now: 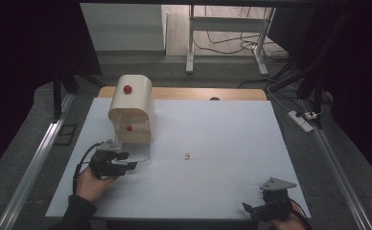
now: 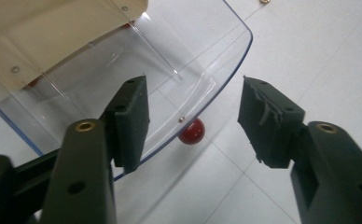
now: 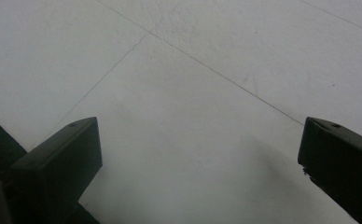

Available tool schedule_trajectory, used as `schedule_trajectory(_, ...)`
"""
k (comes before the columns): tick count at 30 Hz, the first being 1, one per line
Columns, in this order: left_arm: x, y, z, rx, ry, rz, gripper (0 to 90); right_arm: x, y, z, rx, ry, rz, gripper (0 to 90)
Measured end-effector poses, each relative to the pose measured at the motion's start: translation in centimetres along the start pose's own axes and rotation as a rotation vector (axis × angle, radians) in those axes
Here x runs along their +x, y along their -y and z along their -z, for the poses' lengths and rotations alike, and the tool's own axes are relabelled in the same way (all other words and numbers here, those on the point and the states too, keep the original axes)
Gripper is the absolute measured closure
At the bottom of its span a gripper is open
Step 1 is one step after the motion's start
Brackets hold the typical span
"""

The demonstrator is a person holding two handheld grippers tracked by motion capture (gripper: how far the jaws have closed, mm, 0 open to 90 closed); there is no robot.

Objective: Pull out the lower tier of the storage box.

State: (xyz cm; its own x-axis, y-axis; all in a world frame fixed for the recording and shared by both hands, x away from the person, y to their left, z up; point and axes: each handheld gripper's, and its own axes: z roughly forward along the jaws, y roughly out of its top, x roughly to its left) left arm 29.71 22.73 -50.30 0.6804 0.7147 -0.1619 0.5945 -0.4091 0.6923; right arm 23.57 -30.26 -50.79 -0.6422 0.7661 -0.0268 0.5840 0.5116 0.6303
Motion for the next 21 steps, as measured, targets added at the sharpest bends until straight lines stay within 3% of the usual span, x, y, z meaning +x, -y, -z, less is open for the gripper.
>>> schedule_trajectory(6, -0.2, 0.4, 0.3, -0.010, -0.004, 0.016, 35.2, 0.0, 0.0, 0.0, 0.001, -0.004, 0.000, 0.0)
schedule_trajectory(14, -0.3, 1.4, 1.4, -0.073, 0.003, 0.058, 28.9, -0.1, 0.0, 0.0, 0.003, -0.005, -0.002, 0.0)
schedule_trajectory(21, -0.7, 2.0, 2.2, -0.092, -0.017, 0.072, 22.5, 0.0, 0.0, 0.0, 0.005, -0.006, -0.001, 0.0)
